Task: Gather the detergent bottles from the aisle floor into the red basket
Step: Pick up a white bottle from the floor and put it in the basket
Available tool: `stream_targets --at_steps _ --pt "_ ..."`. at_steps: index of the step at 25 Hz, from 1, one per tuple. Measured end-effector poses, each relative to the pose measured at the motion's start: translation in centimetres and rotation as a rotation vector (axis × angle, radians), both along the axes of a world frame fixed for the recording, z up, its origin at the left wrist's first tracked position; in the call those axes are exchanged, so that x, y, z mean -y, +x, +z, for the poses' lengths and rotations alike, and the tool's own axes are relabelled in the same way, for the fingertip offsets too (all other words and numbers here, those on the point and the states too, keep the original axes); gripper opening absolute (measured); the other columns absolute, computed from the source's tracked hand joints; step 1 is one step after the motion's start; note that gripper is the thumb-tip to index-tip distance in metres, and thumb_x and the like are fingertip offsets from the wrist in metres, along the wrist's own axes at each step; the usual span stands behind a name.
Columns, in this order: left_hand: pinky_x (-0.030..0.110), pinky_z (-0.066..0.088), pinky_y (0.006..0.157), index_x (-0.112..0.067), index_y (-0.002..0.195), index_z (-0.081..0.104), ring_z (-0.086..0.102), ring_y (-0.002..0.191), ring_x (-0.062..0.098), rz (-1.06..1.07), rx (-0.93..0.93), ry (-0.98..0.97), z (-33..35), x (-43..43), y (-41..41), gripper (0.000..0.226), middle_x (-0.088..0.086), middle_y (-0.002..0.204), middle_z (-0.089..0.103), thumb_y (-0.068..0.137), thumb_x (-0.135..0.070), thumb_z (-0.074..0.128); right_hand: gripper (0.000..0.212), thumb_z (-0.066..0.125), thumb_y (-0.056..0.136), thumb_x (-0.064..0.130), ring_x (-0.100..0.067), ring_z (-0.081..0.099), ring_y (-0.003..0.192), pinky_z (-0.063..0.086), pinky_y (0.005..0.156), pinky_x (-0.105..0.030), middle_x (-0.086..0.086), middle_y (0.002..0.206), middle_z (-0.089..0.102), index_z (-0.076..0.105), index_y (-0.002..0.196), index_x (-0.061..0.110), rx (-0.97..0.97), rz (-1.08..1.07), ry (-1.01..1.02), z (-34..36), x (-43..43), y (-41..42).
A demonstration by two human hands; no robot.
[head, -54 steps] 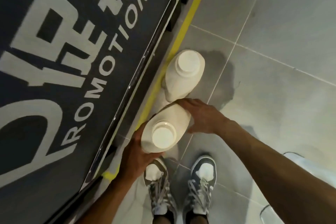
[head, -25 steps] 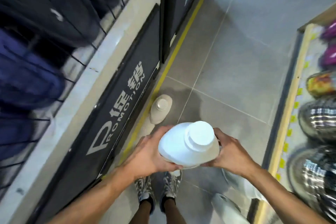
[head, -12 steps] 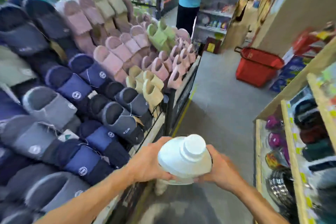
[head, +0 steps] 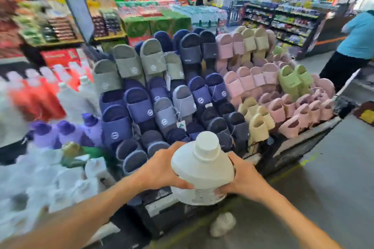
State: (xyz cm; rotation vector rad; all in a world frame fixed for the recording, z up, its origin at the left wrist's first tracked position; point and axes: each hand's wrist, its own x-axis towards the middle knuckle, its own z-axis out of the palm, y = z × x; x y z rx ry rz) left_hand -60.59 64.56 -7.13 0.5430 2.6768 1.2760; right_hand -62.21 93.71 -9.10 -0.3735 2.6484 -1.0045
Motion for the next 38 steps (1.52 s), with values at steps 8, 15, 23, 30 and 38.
stream_targets --at_steps 8,15,23,30,38 --pt "0.037 0.052 0.096 -0.048 0.139 0.041 0.059 0.118 0.0 0.656 -0.071 -0.089 1.2 20.8 21.6 0.099 -0.026 0.126 0.06 0.054 -0.071 0.087 0.084 0.1 0.044 0.047 0.009 0.063 0.101 0.057 0.088 -0.03 0.03 0.109 0.068 0.054 0.115 0.045 -0.05 0.614 -0.022 3.0 26.7 5.1" --pt "0.027 0.051 0.092 -0.059 0.137 0.034 0.055 0.118 -0.002 1.105 -0.021 -0.115 3.7 34.0 47.0 0.095 -0.033 0.126 0.053 0.06 -0.059 0.09 0.085 0.101 0.048 0.051 0.01 0.061 0.105 0.052 0.081 -0.023 0.03 0.112 0.066 0.051 0.117 0.052 -0.04 1.109 -0.102 3.4 51.8 22.0" --pt "0.037 0.054 0.094 -0.045 0.135 0.046 0.06 0.113 -0.004 1.611 -0.013 -0.085 4.1 40.1 69.0 0.098 -0.027 0.119 0.064 0.048 -0.057 0.09 0.084 0.1 0.054 0.038 0.011 0.06 0.109 0.053 0.092 -0.02 0.032 0.115 0.063 0.054 0.123 0.046 0.078 1.601 -0.169 3.6 70.5 41.0" --pt "0.036 0.052 0.098 -0.06 0.13 0.043 0.057 0.117 -0.008 1.871 -0.037 -0.065 2.9 47.9 80.1 0.096 -0.032 0.124 0.061 0.053 -0.048 0.098 0.078 0.094 0.05 0.055 0.001 0.063 0.106 0.055 0.094 -0.039 0.02 0.109 0.067 0.053 0.115 0.038 0.07 1.897 -0.175 1.7 86.6 53.7" --pt "0.046 0.052 0.1 -0.045 0.131 0.046 0.06 0.118 0.002 2.073 -0.013 0.023 2.3 59.1 90.2 0.095 -0.024 0.124 0.063 0.051 -0.054 0.096 0.077 0.095 0.052 0.047 0.005 0.061 0.105 0.056 0.088 -0.026 0.022 0.109 0.067 0.05 0.114 0.045 0.123 2.097 -0.097 1.7 103.3 66.0"
